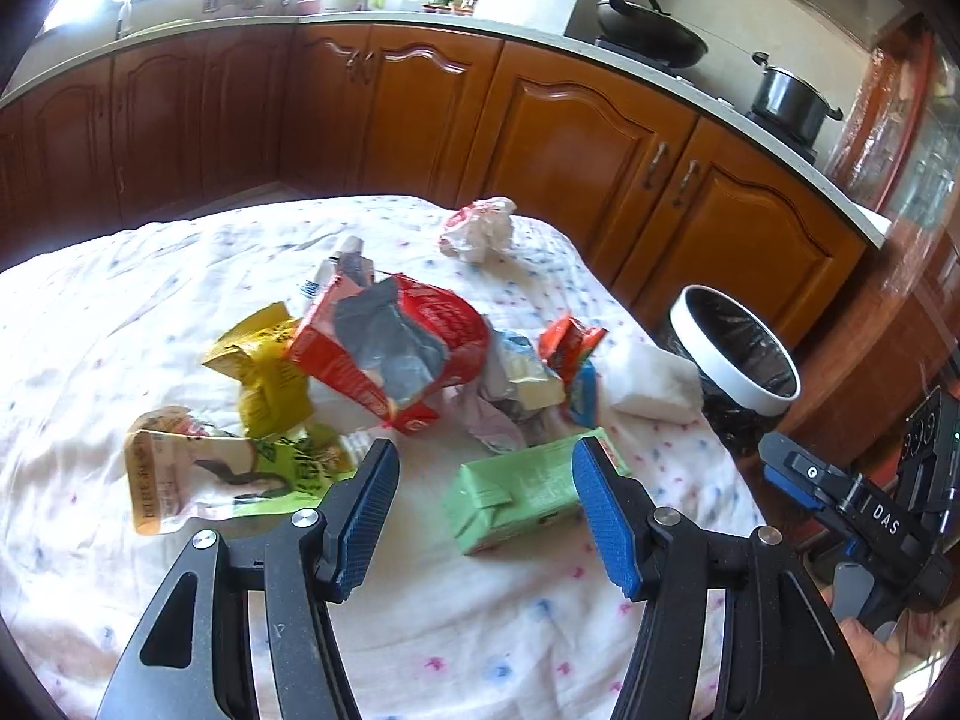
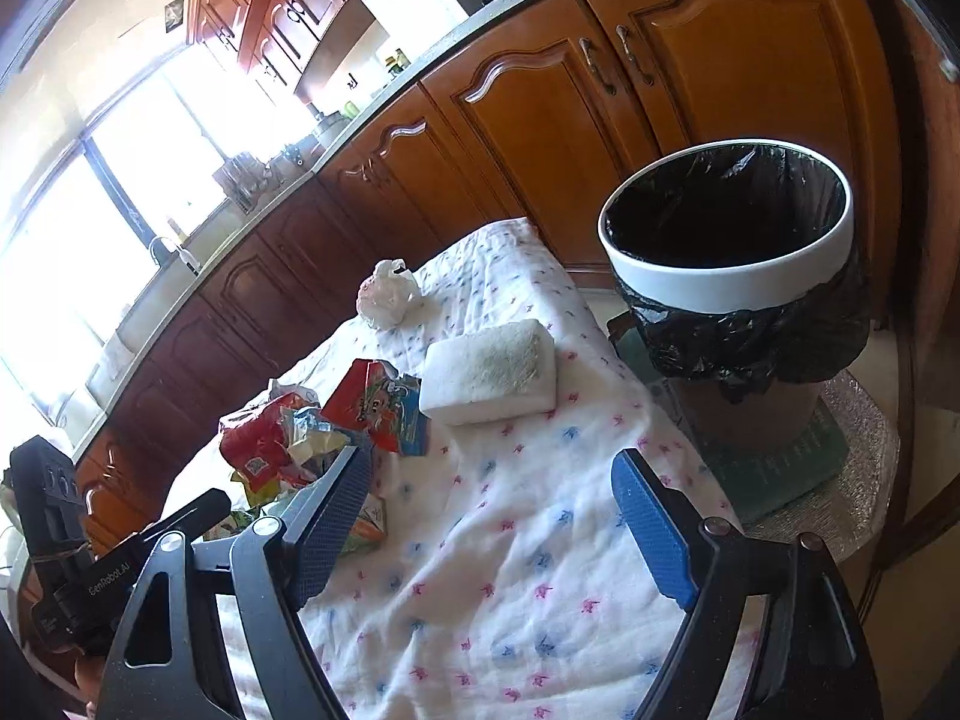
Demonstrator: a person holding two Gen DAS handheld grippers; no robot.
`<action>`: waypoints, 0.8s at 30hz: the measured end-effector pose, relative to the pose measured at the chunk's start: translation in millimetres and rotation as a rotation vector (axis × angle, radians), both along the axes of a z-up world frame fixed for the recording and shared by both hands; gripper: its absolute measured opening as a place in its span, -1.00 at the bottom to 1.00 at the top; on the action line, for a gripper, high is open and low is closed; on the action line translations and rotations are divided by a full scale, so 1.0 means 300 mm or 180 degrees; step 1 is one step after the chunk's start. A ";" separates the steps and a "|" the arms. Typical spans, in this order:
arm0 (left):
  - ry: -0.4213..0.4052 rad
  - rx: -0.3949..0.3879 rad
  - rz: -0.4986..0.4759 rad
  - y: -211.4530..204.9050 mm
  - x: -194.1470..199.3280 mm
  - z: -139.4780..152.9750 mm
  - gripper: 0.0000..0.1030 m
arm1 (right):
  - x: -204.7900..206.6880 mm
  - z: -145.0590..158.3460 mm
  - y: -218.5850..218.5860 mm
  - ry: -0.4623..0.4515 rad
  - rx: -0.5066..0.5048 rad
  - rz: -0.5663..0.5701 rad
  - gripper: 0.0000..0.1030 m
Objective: Collect trash
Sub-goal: 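Move the left tool to the green carton while the right tool approaches the white block, then grasp the green juice carton with the left tool while the right tool grasps the white block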
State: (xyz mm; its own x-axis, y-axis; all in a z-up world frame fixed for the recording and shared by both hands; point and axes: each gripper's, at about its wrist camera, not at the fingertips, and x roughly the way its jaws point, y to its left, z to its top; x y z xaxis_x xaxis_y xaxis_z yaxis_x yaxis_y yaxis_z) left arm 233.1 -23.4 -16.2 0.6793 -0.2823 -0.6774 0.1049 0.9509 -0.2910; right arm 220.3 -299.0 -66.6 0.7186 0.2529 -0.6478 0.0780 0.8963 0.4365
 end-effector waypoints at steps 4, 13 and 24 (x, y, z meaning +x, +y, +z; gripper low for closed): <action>-0.0028 0.0019 0.0049 0.007 0.016 0.007 0.13 | 0.024 -0.002 0.027 -0.0011 -0.0109 0.0076 0.64; 0.0032 0.0076 0.0130 -0.010 0.124 -0.037 -0.25 | 0.154 -0.024 0.036 0.0053 -0.0274 0.0089 0.62; 0.0223 -0.0042 0.0059 -0.004 0.221 -0.112 -1.00 | 0.268 -0.114 0.030 0.0323 -0.0308 0.0055 -0.26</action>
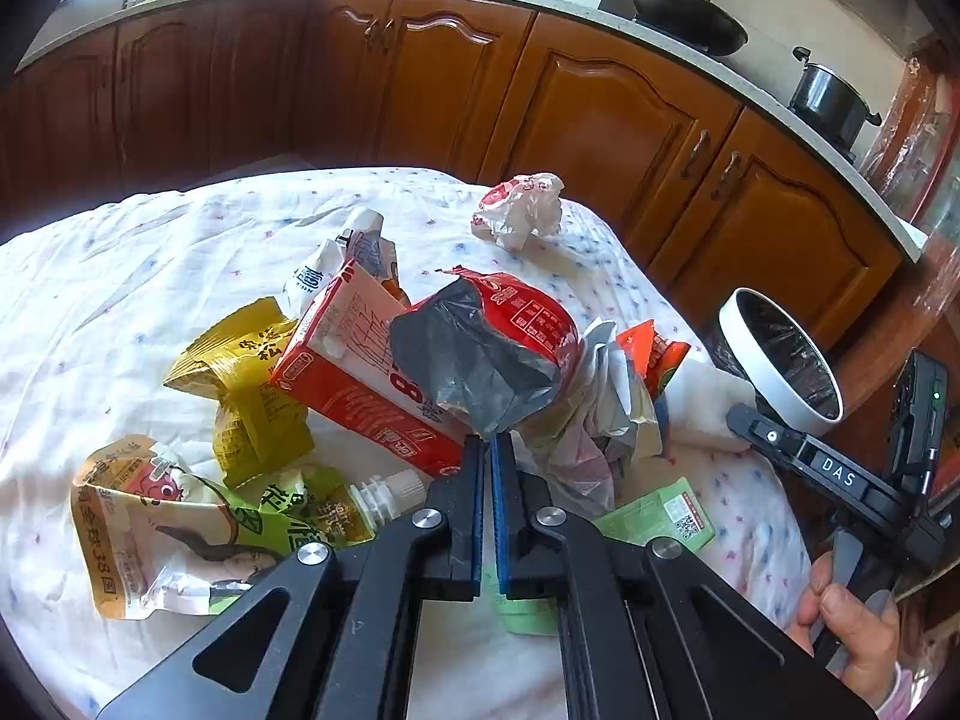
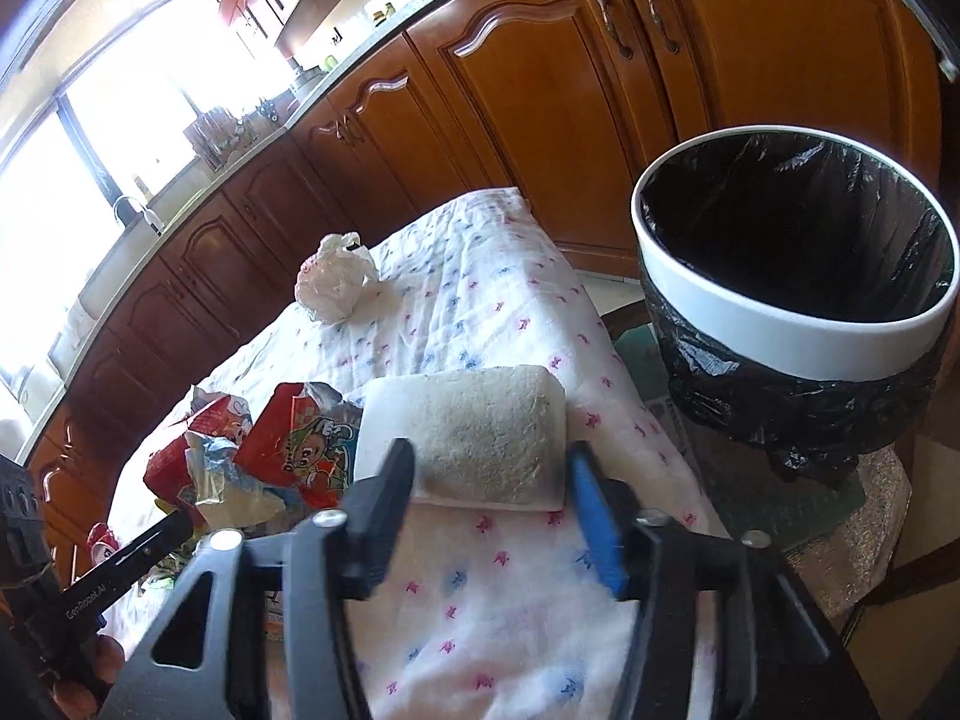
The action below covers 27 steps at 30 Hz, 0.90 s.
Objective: Collect trash
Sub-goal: 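Grasp the green juice carton with the left tool while the right tool grasps the white block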
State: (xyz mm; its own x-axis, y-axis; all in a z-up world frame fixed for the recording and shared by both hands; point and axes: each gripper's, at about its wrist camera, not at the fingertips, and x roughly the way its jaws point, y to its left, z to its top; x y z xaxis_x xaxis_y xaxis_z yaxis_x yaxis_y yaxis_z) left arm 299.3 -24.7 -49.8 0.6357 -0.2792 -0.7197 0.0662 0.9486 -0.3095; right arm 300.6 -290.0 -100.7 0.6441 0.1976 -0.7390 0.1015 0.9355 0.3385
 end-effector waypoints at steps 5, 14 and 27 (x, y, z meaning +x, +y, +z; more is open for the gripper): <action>-0.0114 0.0050 -0.0055 -0.014 -0.016 0.015 -1.00 | -0.037 0.035 0.002 -0.0141 -0.0044 0.0024 -0.56; -0.0196 0.0081 -0.0385 -0.023 -0.103 0.062 -0.78 | -0.117 0.098 0.027 -0.0267 -0.0012 0.0121 -0.68; -0.0042 0.0403 -0.1388 -0.098 -0.026 0.017 0.45 | -0.239 0.132 -0.016 -0.0275 0.0054 -0.0008 -0.68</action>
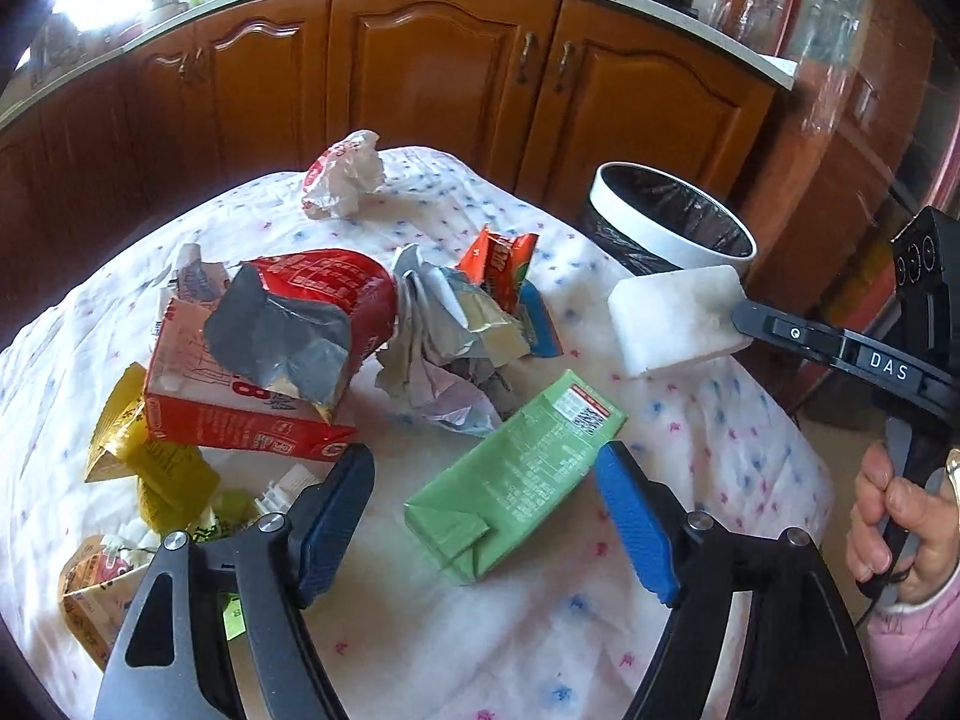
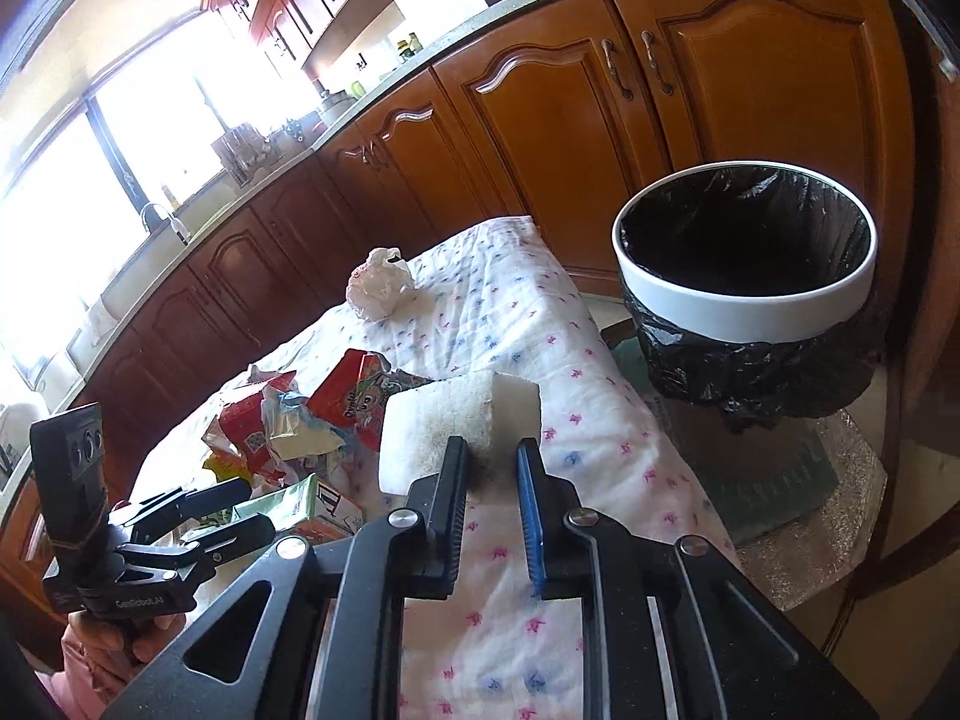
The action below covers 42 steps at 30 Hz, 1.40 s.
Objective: Collect trash
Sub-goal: 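Grasp the green juice carton with the left tool while the right tool grasps the white block, then carry the green carton and white block over the bin and release both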
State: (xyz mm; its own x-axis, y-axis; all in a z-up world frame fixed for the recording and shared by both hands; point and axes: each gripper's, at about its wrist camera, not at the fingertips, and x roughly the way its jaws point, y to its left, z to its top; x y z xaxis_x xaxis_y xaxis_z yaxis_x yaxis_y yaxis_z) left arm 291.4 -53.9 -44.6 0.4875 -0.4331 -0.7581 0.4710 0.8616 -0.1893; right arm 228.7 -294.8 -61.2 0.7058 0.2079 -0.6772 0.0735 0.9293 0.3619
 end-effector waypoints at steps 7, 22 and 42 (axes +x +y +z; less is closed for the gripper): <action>0.0080 0.0014 -0.0239 -0.037 -0.057 -0.027 0.16 | -0.035 0.006 -0.009 -0.0013 -0.0010 -0.0070 -0.68; -0.0067 -0.0134 0.0083 -0.101 -0.139 0.008 -0.42 | -0.119 0.049 -0.059 -0.0149 -0.0007 -0.0197 -0.69; -0.0131 -0.0140 -0.0060 -0.411 0.079 0.064 -0.42 | -0.049 0.108 -0.319 -0.0313 -0.0181 -0.0588 -0.69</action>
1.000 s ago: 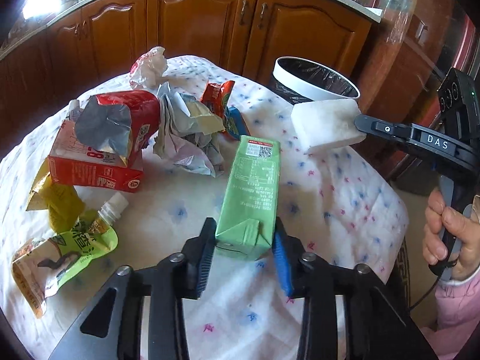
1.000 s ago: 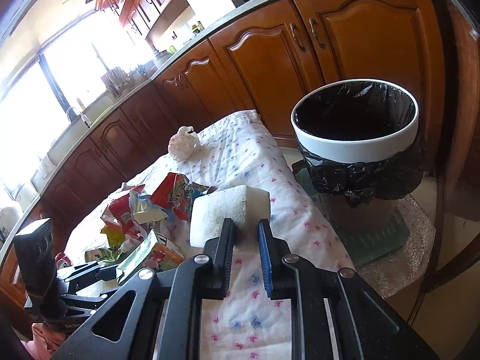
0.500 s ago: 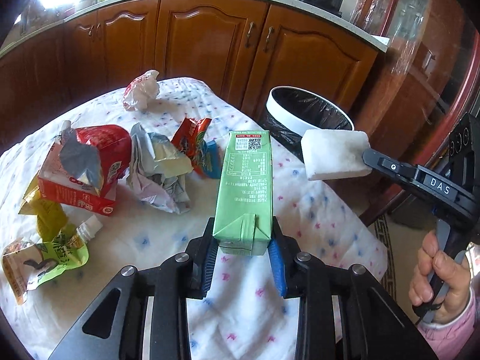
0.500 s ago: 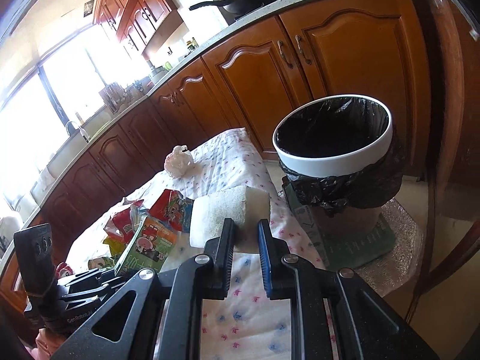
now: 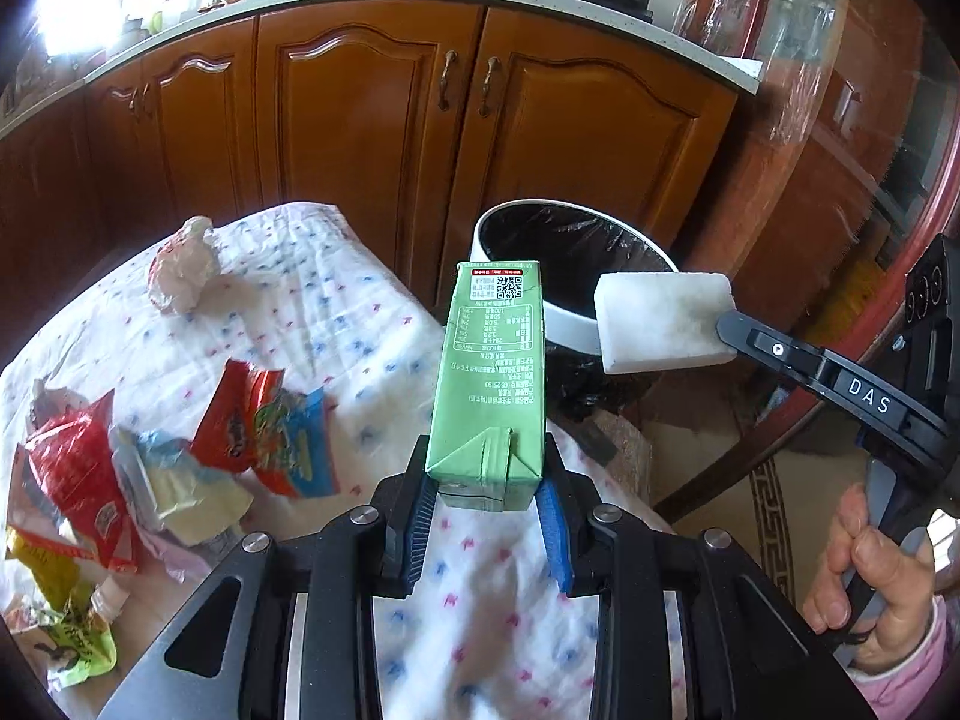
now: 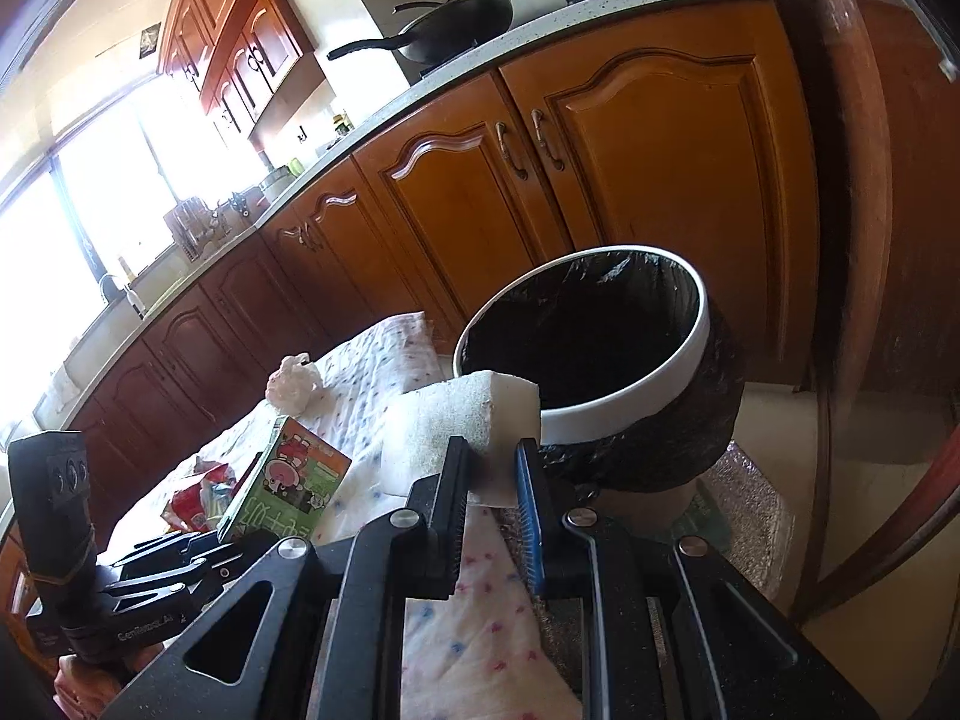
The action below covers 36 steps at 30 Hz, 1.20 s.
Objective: Collect trash
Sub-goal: 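Carry the green carton and white block over the bin and release both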
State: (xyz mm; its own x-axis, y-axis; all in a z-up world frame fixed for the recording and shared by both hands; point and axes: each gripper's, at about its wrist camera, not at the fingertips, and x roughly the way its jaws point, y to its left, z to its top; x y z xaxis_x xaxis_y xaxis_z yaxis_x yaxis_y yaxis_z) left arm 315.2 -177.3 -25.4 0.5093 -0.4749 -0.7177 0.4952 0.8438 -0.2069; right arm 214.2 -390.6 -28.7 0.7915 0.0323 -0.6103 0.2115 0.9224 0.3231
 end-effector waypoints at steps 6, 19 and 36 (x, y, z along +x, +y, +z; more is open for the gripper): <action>-0.0013 0.0032 -0.0072 -0.113 0.115 0.024 -0.42 | 0.071 0.014 -0.092 0.0004 -0.0113 -0.0120 -0.69; 0.0066 0.0325 -0.0249 -0.377 0.357 0.001 -0.42 | 0.232 0.023 -0.209 0.0249 -0.0451 -0.0182 -0.69; 0.0234 0.0498 -0.0264 -0.480 0.503 -0.095 -0.32 | 0.350 -0.081 -0.265 0.0588 -0.0316 -0.0101 -0.57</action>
State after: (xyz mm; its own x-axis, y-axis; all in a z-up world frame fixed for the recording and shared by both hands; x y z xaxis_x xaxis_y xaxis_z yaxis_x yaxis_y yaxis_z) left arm 466.2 -321.2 -53.9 0.4166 -0.3927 -0.8199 0.5528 0.8254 -0.1145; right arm 319.1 -470.1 -53.0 0.6657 -0.0584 -0.7439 0.2883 0.9397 0.1841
